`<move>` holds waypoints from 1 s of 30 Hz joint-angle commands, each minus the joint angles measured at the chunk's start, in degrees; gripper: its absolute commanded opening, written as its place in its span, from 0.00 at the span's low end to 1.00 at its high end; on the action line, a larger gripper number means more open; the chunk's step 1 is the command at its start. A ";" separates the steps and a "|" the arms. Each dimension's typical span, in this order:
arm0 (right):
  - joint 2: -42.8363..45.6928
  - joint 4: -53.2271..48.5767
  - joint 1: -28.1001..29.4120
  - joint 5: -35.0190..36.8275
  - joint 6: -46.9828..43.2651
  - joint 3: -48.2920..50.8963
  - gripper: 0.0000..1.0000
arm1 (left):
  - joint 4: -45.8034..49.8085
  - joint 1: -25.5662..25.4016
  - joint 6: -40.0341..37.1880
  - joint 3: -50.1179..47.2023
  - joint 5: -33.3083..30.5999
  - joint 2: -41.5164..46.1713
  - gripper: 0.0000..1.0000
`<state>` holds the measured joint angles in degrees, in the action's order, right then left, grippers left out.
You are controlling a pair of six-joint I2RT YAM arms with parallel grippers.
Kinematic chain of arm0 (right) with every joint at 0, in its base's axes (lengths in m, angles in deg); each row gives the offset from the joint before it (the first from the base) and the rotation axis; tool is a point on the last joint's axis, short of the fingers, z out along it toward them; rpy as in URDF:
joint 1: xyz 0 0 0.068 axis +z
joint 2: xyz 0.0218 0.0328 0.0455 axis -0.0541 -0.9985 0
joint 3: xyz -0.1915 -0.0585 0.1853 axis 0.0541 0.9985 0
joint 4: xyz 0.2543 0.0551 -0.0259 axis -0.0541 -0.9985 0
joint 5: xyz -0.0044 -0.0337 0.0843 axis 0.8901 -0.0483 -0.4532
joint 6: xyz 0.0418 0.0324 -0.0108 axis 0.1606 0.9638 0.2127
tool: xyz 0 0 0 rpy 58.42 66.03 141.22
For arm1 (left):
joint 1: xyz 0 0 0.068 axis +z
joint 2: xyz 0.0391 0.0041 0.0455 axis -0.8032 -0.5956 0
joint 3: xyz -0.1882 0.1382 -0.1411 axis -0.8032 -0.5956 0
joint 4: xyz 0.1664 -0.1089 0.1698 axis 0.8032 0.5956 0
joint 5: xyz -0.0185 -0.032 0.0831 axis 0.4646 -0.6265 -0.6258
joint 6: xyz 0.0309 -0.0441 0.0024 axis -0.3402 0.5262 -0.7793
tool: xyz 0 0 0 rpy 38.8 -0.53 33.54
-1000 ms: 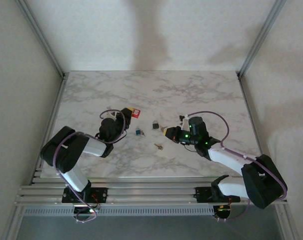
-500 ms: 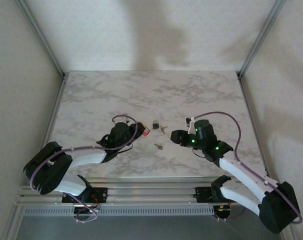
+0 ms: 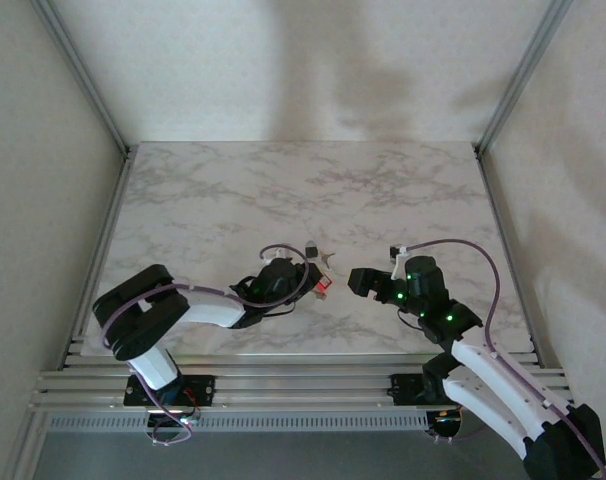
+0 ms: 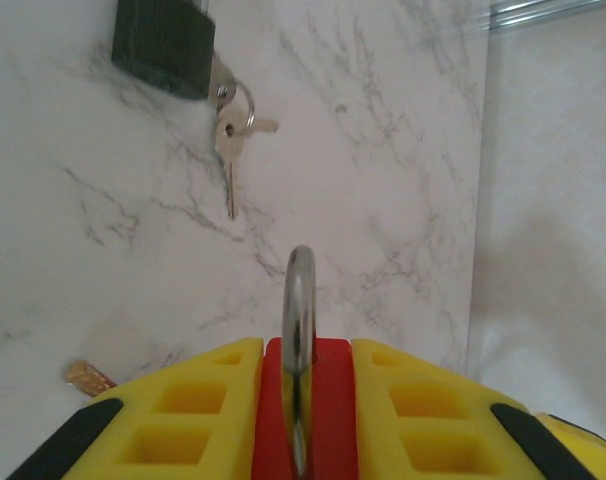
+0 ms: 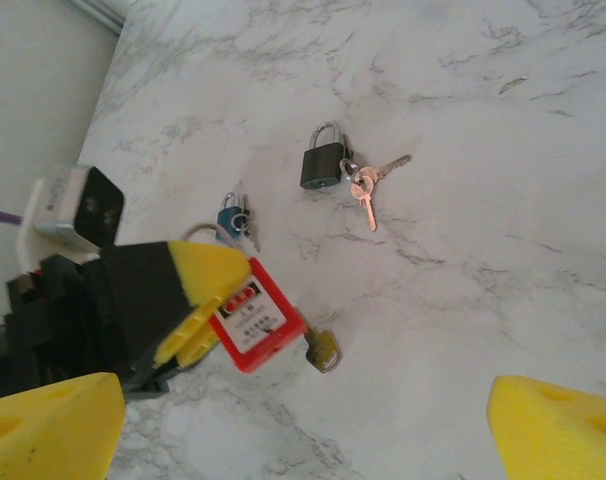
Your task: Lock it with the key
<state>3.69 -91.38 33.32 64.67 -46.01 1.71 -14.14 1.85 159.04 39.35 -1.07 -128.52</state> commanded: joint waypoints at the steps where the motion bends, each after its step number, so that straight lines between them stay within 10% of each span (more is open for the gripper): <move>1: 1.18 -0.07 -0.59 1.40 0.35 0.92 0.97 | -3.68 -1.26 4.56 1.85 -2.70 -2.35 0.00; 30: 1.61 0.84 -0.72 -0.95 1.02 1.35 0.99 | 2.92 -2.13 7.47 7.59 -4.99 -9.00 0.00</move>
<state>4.79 -91.32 32.97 64.18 -45.55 2.43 -12.55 0.21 166.04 45.25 -4.96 -136.78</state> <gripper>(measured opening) 0.990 0.231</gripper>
